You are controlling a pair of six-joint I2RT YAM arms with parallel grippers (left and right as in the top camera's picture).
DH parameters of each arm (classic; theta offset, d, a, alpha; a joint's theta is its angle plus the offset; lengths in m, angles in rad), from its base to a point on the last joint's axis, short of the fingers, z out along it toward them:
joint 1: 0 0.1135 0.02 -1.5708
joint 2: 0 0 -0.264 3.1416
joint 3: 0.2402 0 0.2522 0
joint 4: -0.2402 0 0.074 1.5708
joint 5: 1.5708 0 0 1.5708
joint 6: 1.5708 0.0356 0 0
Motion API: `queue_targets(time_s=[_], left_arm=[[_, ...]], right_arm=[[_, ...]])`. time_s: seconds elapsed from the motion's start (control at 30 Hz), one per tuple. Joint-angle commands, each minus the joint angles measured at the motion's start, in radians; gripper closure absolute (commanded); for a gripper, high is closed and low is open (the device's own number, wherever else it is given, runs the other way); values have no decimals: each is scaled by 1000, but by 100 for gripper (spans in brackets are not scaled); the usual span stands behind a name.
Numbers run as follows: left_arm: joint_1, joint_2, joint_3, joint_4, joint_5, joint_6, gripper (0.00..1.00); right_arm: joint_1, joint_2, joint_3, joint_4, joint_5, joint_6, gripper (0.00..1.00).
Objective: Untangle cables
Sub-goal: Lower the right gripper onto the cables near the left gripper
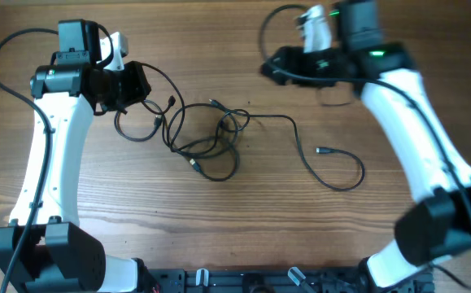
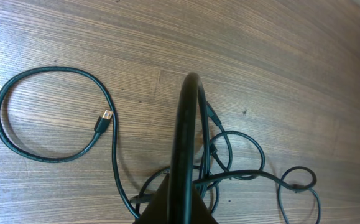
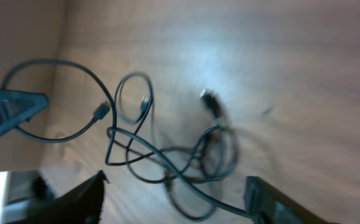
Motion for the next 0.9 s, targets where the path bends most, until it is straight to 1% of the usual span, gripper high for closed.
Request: queue_targets(time_s=[0.0,0.03,0.2,0.27,0.3,0.37,0.4,0.47,0.57,0.6,0.67,0.8,0.87], left_arm=[[-3,4,13,3,9,-9,96],[-3,4,13,3,9,-9,96],[-3,4,12,3,9,-9,96],[-3,4,12,3,9,-9,96],[-3,4,12,3,9,-9,96],[-3,4,12,3,9,-9,96],[-3,4,12,3,9,-9,96],[-3,4,12,3,9,-9,96],[-3,5,12,3,9,-9,96],[-3,5,12,3,9,-9,96],[-3,5,12,3,9,-9,96],[-3,5,12,3,9,-9,96],[-3,5,12,3,9,-9,96]], right_arm=[[72,89,17,60,-110,181,34],[97,98,17,87,-112,236,36],[203,98,17,274,-92,430,37],[246,98,17,290,-17,539,47],[270,98,17,287,21,597,51],[315,98,17,228,150,775,42],[333,98,17,194,199,842,39],[383,100,16,129,331,979,39],[436,103,14,119,439,1090,39],[452,106,14,125,479,1150,39],[476,121,14,175,538,1186,40],[483,190,14,224,552,1205,40],[480,236,14,252,594,1204,40]])
